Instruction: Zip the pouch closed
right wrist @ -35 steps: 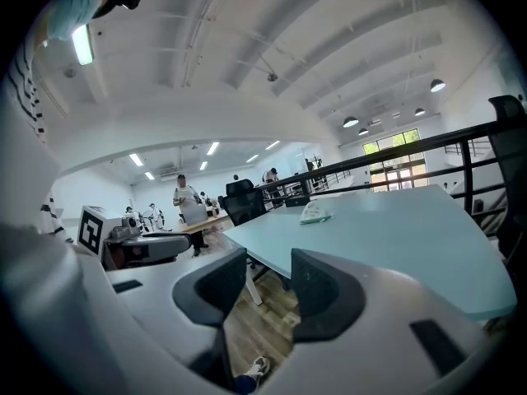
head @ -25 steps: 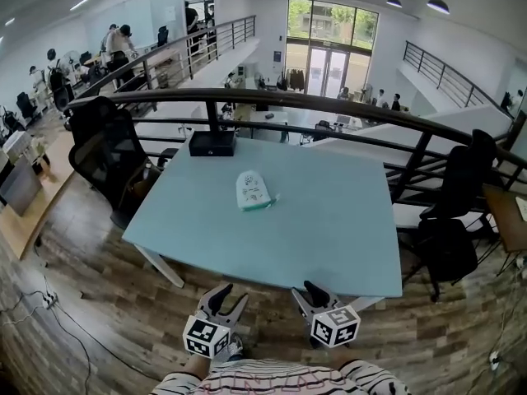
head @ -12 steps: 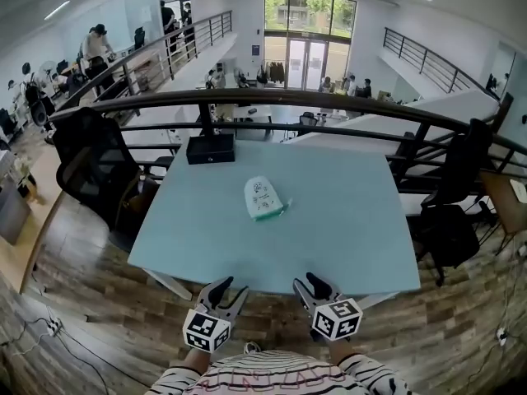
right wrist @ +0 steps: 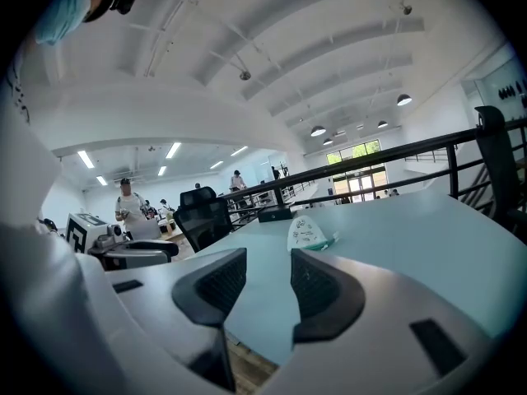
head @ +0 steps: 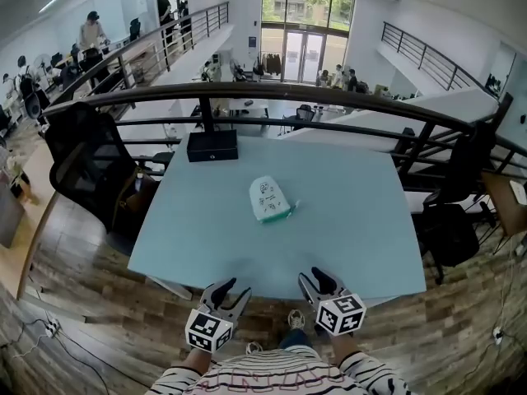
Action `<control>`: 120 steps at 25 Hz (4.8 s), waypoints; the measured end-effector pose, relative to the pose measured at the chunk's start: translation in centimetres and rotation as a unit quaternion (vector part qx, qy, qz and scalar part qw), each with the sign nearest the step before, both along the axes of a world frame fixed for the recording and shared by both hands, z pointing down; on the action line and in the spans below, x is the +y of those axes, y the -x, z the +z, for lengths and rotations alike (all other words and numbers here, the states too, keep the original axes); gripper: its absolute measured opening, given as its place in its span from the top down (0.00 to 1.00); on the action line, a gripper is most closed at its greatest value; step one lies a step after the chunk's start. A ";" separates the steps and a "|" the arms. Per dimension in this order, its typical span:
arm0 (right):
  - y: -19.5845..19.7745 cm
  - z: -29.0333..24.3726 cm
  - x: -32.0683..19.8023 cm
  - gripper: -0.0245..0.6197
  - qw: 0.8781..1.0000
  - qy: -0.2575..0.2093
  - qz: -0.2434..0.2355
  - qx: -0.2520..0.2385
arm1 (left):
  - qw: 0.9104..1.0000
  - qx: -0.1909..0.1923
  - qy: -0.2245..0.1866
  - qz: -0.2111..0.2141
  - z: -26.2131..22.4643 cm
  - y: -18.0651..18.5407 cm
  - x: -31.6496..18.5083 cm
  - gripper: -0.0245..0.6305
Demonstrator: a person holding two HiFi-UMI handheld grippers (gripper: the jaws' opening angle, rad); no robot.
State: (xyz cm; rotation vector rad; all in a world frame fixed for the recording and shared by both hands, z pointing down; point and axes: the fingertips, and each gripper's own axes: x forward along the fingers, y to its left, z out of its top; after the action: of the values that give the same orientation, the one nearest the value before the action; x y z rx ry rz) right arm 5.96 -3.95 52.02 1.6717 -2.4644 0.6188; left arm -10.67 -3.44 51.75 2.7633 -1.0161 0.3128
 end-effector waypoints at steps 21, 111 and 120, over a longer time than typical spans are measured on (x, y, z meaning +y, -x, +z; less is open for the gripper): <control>-7.2 1.5 -17.9 0.71 0.994 0.013 -0.093 0.063 | 0.996 -0.012 0.021 -0.082 1.1 -5.8 -12.4 0.72; 4.9 11.9 -13.3 0.90 0.911 0.140 -0.362 0.137 | 0.990 -0.076 0.104 -0.061 10.7 -3.9 -12.5 0.72; 5.0 11.5 -9.3 0.90 0.928 0.142 -0.324 0.120 | 0.991 -0.078 0.110 -0.005 12.5 -5.4 -12.0 0.72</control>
State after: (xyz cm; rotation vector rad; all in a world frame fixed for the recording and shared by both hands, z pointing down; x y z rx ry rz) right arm 0.92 -13.28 63.48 0.7069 -2.3872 0.5902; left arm -5.27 -15.39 64.26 2.5657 -0.9656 0.6080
